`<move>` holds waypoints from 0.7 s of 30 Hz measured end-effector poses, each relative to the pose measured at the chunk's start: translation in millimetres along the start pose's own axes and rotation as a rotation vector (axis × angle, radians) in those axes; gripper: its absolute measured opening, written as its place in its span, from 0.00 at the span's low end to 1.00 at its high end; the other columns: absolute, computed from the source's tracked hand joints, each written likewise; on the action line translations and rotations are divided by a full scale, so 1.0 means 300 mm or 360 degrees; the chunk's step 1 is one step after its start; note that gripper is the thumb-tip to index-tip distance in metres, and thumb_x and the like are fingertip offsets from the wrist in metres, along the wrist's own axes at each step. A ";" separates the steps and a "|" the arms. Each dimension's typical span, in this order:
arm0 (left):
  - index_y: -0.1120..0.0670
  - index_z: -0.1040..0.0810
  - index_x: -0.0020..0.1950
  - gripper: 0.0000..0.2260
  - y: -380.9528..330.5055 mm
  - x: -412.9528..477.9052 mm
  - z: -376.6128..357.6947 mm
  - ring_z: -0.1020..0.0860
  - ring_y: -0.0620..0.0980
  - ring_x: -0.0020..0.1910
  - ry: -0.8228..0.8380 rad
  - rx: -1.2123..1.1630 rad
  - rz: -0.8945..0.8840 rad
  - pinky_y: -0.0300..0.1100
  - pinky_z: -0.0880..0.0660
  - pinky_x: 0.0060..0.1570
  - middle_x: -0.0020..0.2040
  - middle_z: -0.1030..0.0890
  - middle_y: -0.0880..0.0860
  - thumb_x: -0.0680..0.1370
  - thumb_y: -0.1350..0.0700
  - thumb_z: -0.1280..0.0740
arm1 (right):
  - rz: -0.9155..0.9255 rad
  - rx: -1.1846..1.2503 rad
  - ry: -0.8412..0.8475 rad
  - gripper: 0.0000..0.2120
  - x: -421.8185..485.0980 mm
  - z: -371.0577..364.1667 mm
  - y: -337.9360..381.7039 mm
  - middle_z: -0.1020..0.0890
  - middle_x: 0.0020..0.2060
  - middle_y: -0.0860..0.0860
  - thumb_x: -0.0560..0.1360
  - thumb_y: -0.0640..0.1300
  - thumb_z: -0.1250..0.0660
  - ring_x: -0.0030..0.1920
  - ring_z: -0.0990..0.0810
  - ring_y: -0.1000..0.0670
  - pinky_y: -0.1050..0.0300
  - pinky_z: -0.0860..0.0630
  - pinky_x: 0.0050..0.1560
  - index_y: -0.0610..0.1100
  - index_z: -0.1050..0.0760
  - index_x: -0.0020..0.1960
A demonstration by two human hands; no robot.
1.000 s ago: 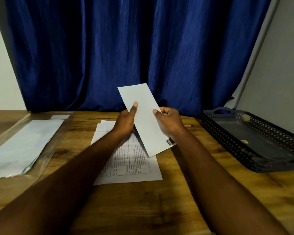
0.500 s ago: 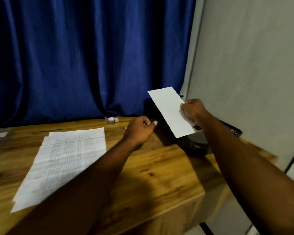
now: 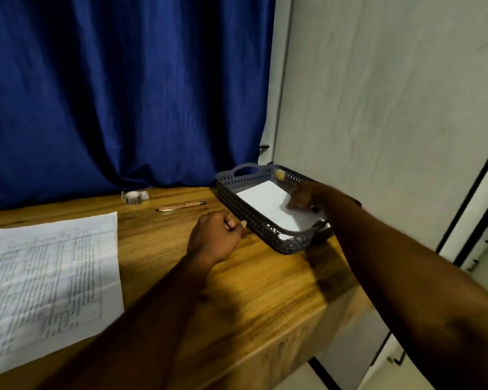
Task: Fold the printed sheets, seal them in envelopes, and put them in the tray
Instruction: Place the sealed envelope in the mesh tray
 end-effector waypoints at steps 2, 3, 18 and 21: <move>0.48 0.22 0.38 0.12 -0.001 0.004 -0.007 0.20 0.47 0.41 0.0007 0.0026 -0.0009 0.48 0.20 0.45 0.39 0.19 0.46 0.75 0.42 0.26 | 0.0032 -0.0071 0.0025 0.17 -0.007 -0.003 0.009 0.18 0.49 0.44 0.76 0.45 0.23 0.44 0.19 0.46 0.57 0.25 0.37 0.40 0.20 0.62; 0.48 0.22 0.38 0.13 -0.004 0.005 -0.008 0.20 0.47 0.41 0.0002 0.0032 -0.0021 0.48 0.20 0.45 0.39 0.19 0.45 0.75 0.42 0.26 | 0.0054 -0.0114 0.0019 0.19 -0.013 -0.002 0.014 0.18 0.52 0.45 0.76 0.43 0.22 0.44 0.19 0.47 0.57 0.25 0.38 0.40 0.20 0.65; 0.51 0.21 0.41 0.12 -0.002 0.012 0.148 0.20 0.49 0.40 -0.0077 -0.0210 0.0071 0.49 0.19 0.44 0.38 0.18 0.48 0.76 0.44 0.27 | 0.0922 0.0213 -0.0632 0.08 -0.320 0.062 0.510 0.13 0.48 0.52 0.76 0.46 0.29 0.47 0.16 0.52 0.53 0.18 0.56 0.50 0.15 0.54; 0.50 0.23 0.41 0.10 0.068 0.019 0.279 0.19 0.51 0.39 -0.0167 -0.0178 0.0103 0.48 0.20 0.43 0.38 0.18 0.47 0.73 0.44 0.29 | 0.1143 0.0307 -0.0557 0.07 -0.406 -0.023 0.692 0.13 0.43 0.56 0.74 0.43 0.29 0.44 0.16 0.55 0.54 0.17 0.54 0.50 0.15 0.51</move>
Point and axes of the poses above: each hand's wrist, its own x-axis towards the middle knuckle, its own z-axis out of the back of the hand, y = z × x, the point moved 6 cm from there along x, towards the middle knuckle
